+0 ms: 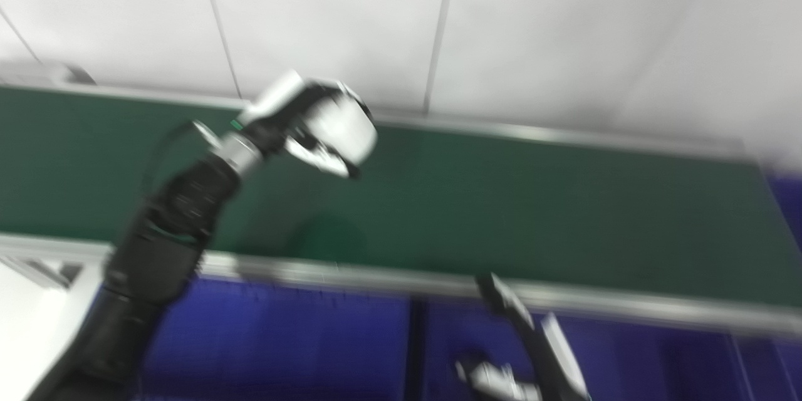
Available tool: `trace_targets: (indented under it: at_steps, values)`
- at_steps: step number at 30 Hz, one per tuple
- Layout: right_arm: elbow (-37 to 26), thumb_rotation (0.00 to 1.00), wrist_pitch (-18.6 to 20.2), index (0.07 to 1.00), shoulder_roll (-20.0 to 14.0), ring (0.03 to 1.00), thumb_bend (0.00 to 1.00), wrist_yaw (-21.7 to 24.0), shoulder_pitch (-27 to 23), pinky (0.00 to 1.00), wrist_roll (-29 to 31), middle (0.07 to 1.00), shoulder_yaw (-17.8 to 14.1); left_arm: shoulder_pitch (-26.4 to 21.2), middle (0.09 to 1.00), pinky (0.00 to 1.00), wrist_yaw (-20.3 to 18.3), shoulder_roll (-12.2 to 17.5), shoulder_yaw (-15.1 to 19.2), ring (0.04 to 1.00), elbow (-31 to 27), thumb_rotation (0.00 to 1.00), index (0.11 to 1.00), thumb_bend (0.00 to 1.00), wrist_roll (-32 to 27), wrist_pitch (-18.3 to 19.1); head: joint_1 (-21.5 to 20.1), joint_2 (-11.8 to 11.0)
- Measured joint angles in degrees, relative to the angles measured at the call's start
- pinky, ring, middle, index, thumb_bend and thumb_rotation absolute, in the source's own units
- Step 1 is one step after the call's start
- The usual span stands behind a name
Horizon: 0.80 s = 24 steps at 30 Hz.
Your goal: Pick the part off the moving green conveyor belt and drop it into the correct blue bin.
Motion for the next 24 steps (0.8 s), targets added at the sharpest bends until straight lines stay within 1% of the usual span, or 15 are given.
trace_targets:
  at_steps: [2, 5, 6, 9, 12, 14, 18, 20, 21, 23, 24]
  values:
    - [-1.2, 0.67, 1.35, 0.924, 0.87, 0.861, 0.78, 0.32, -0.17, 0.79, -0.83, 0.897, 0.25, 2.17, 0.5, 0.41, -0.67, 1.18, 0.61, 0.428, -1.08, 0.0, 0.523, 0.5, -2.36, -1.8, -1.93, 1.31]
    - [-1.73, 0.65, 2.25, 0.926, 1.97, 0.87, 0.78, 0.54, -0.42, 0.81, -0.88, 0.902, 0.41, 6.16, 0.504, 0.41, -0.9, 1.62, 1.42, 0.43, -3.23, 0.0, 0.519, 0.5, -4.85, -3.87, -2.38, 1.67]
    - [-1.83, 0.65, 2.87, 0.926, 2.31, 0.874, 0.78, 0.54, -0.37, 0.81, -0.88, 0.904, 0.39, 7.72, 0.508, 0.43, -0.91, 1.61, 1.31, 0.439, -3.96, 0.0, 0.508, 0.5, -5.31, -4.77, -2.38, 1.67]
    - [-2.68, 0.65, 4.12, 0.928, 2.84, 0.883, 0.79, 0.61, -0.03, 0.83, -0.89, 0.908, 0.39, 11.77, 0.511, 0.44, -0.92, 1.6, 1.09, 0.44, -5.21, 0.0, 0.507, 0.5, -5.74, -6.88, -3.25, 2.37]
    - [-3.72, 0.65, 4.91, 0.93, 2.87, 0.885, 0.78, 0.66, 0.17, 0.82, -0.85, 0.91, 0.36, 14.79, 0.508, 0.44, -0.91, 1.86, 0.91, 0.441, -4.98, 0.0, 0.509, 0.5, -5.77, -10.96, -3.34, 2.38]
    - [-3.72, 0.65, 4.99, 0.93, 2.84, 0.882, 0.78, 0.73, 0.11, 0.82, -0.69, 0.907, 0.35, 16.23, 0.508, 0.44, -1.11, 2.15, 0.42, 0.442, -4.82, 0.0, 0.506, 0.5, -5.77, -13.03, -3.26, 2.2]
    - [-3.67, 0.66, 4.98, 0.929, 2.72, 0.88, 0.78, 0.87, 0.08, 0.82, 0.07, 0.901, 0.33, 20.16, 0.502, 0.46, -1.48, 2.39, -1.08, 0.457, -2.42, 0.0, 0.496, 0.5, -5.21, -16.39, -3.87, 1.68]
    - [-3.67, 0.66, 5.01, 0.929, 2.7, 0.88, 0.79, 0.88, 0.1, 0.82, 0.08, 0.901, 0.34, 21.89, 0.497, 0.46, -1.46, 2.39, -1.94, 0.456, 0.25, 0.0, 0.501, 0.5, -4.16, -18.51, -3.87, 1.67]
    - [-3.67, 0.66, 5.03, 0.929, 2.69, 0.881, 0.79, 0.88, 0.1, 0.82, 0.08, 0.902, 0.33, 22.74, 0.494, 0.44, -1.4, 2.39, -2.19, 0.447, 1.54, 0.0, 0.509, 0.5, -3.23, -19.46, -3.7, 1.41]
    - [-3.67, 0.66, 5.07, 0.934, 2.64, 0.882, 0.79, 0.88, 0.1, 0.82, 0.09, 0.905, 0.3, 23.91, 0.494, 0.43, -1.35, 2.39, -2.47, 0.441, 2.9, 0.0, 0.512, 0.5, -2.24, -20.12, -3.69, 1.41]
    - [-3.67, 0.66, 5.07, 0.941, 2.59, 0.887, 0.79, 0.89, 0.1, 0.83, 0.13, 0.908, 0.29, 24.26, 0.494, 0.43, -1.34, 2.39, -2.59, 0.44, 3.41, 0.0, 0.512, 0.5, -1.91, -20.29, -3.35, 0.89]
